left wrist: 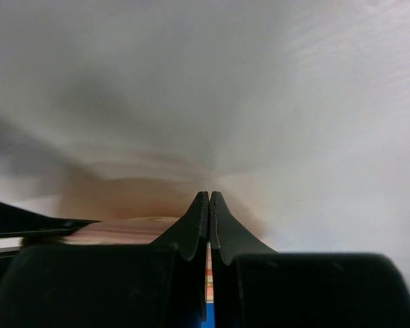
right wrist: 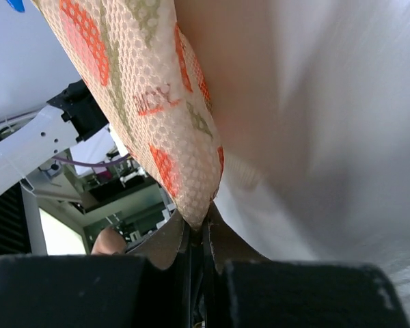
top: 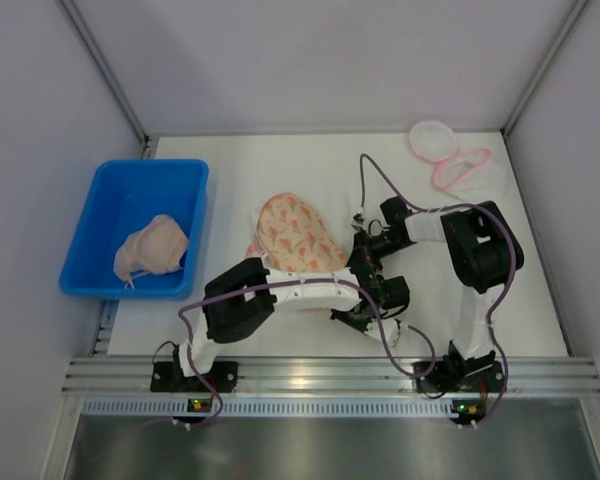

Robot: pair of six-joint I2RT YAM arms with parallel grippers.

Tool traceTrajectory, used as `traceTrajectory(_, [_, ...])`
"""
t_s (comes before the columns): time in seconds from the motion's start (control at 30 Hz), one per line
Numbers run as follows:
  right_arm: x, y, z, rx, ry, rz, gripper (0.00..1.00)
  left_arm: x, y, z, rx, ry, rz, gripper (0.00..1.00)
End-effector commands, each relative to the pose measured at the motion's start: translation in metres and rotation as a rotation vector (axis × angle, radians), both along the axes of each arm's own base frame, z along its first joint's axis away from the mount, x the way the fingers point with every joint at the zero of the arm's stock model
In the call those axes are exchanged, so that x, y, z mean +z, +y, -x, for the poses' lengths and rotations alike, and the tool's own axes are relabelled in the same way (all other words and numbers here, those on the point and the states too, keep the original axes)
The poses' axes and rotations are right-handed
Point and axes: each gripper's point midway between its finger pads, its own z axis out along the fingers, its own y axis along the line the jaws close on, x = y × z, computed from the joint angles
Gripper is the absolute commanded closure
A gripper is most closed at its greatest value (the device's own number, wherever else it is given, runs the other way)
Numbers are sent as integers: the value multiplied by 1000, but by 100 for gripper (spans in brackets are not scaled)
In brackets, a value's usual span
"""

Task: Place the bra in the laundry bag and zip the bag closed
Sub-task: Zip the laundry bag at the center of the board.

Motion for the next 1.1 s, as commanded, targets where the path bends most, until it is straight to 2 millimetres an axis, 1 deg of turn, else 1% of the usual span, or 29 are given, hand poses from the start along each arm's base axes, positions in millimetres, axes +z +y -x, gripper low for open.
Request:
traceTrajectory(0.0, [6, -8, -42, -26, -130, -10, 100, 17, 6, 37, -44, 56, 34, 100])
traceTrajectory(0.03, [2, -11, -43, -30, -113, 6, 100, 16, 12, 43, -45, 66, 28, 100])
traceTrajectory(0.07, [4, -14, -52, -39, -134, 12, 100, 16, 14, 48, -49, 74, 27, 100])
traceTrajectory(0.13, [2, -16, -57, -43, -140, 17, 100, 13, 19, 56, -53, 90, 17, 100])
traceTrajectory(0.17, [3, -17, -58, -45, -138, 17, 100, 13, 20, 56, -53, 87, 14, 100])
traceTrajectory(0.23, [2, -17, -56, -43, -129, 8, 100, 13, 18, 50, -62, 55, 25, 100])
traceTrajectory(0.27, [2, -17, -50, -38, -105, 7, 91, 14, 17, 48, -68, 42, 30, 100])
traceTrajectory(0.3, [1, -16, -46, -33, -94, 6, 63, 14, 16, 46, -69, 38, 32, 100])
traceTrajectory(0.37, [1, -19, -34, -28, -67, 8, 41, 14, 14, 42, -72, 30, 34, 100])
traceTrajectory(0.4, [2, -22, -29, -25, -54, 14, 35, 12, 14, 40, -71, 29, 27, 100])
traceTrajectory(0.43, [7, -23, -26, -22, -64, 9, 25, 12, 15, 38, -72, 21, 24, 100])
traceTrajectory(0.47, [8, -26, -20, -25, -51, 9, 23, 12, 13, 33, -77, 3, 30, 100])
traceTrajectory(0.5, [12, -29, -14, -28, -42, 7, 17, 13, 11, 29, -78, -11, 39, 100])
traceTrajectory(0.53, [16, -29, -14, -26, -51, 3, 14, 13, 10, 27, -78, -12, 40, 100])
traceTrajectory(0.57, [16, -31, -6, -23, -38, 6, 13, 13, 9, 24, -74, -17, 41, 100])
traceTrajectory(0.6, [16, -31, -3, -22, -35, 6, 9, 14, 7, 18, -65, -23, 47, 100])
traceTrajectory(0.63, [18, -32, -1, -25, -35, 6, 4, 15, 3, 14, -61, -30, 56, 100])
traceTrajectory(0.7, [17, -31, 5, -30, -9, -4, 3, 16, -1, 1, -47, -43, 75, 100])
traceTrajectory(0.77, [16, -27, 7, -25, -4, -21, 3, 16, -6, -9, -45, -55, 91, 100])
traceTrajectory(0.8, [18, -24, 6, -27, 10, -32, 3, 17, -7, -17, -34, -71, 98, 100])
traceTrajectory(0.9, [17, -12, 6, 11, 12, -51, 8, 17, -16, -28, -46, -89, 116, 100])
traceTrajectory(0.93, [12, -9, 7, 22, 22, -48, 13, 18, -19, -29, -53, -94, 125, 100])
traceTrajectory(1.0, [10, 0, 7, 41, 22, -56, 22, 20, -25, -31, -66, -95, 142, 100])
traceTrajectory(1.03, [6, 2, 7, 45, 33, -55, 34, 20, -28, -30, -64, -89, 151, 100])
traceTrajectory(1.07, [6, 5, 5, 51, 27, -56, 42, 21, -30, -30, -60, -84, 162, 100])
